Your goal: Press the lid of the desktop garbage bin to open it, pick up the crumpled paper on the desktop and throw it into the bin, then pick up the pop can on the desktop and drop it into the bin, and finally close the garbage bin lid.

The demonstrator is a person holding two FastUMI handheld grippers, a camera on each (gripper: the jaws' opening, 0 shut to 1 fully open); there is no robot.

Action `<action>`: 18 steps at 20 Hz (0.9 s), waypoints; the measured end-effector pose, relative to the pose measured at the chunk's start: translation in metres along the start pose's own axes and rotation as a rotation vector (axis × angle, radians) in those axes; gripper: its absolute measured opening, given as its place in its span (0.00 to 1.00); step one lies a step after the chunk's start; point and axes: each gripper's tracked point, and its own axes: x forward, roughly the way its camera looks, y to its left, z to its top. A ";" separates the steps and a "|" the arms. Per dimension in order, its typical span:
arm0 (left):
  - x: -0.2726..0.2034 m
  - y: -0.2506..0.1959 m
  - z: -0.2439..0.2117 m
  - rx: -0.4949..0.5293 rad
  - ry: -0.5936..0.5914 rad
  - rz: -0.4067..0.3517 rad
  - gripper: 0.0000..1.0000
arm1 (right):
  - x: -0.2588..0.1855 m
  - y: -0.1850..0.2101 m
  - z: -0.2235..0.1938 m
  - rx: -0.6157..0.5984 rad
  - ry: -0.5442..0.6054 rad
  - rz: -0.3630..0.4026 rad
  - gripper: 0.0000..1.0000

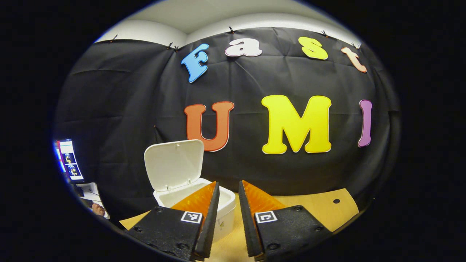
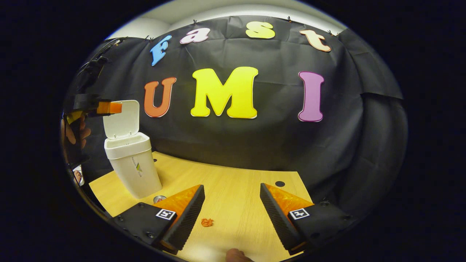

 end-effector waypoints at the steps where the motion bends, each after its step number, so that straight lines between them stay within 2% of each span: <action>1: -0.008 -0.005 -0.005 0.000 0.009 -0.008 0.42 | -0.001 0.002 -0.002 -0.003 -0.008 0.019 0.97; 5: -0.036 -0.017 -0.036 0.025 0.068 -0.047 0.61 | 0.000 0.011 -0.030 -0.037 0.040 0.047 0.97; 6: -0.042 -0.018 -0.041 0.026 0.071 -0.055 0.72 | -0.001 0.016 -0.034 -0.041 0.047 0.049 0.97; 7: -0.046 -0.020 -0.043 0.033 0.063 -0.076 0.71 | 0.000 0.024 -0.038 -0.053 0.054 0.058 0.97; 8: -0.048 -0.022 -0.046 0.047 0.065 -0.093 0.89 | 0.002 0.032 -0.040 -0.071 0.058 0.061 0.97; 10: -0.053 -0.023 -0.052 0.075 0.062 -0.126 1.00 | 0.006 0.045 -0.049 -0.083 0.073 0.071 0.97; 13: -0.056 -0.026 -0.066 0.107 0.086 -0.189 1.00 | 0.021 0.061 -0.074 -0.099 0.124 0.062 0.97; 18: -0.054 -0.019 -0.094 0.116 0.159 -0.231 1.00 | 0.055 0.075 -0.120 -0.101 0.224 0.033 0.97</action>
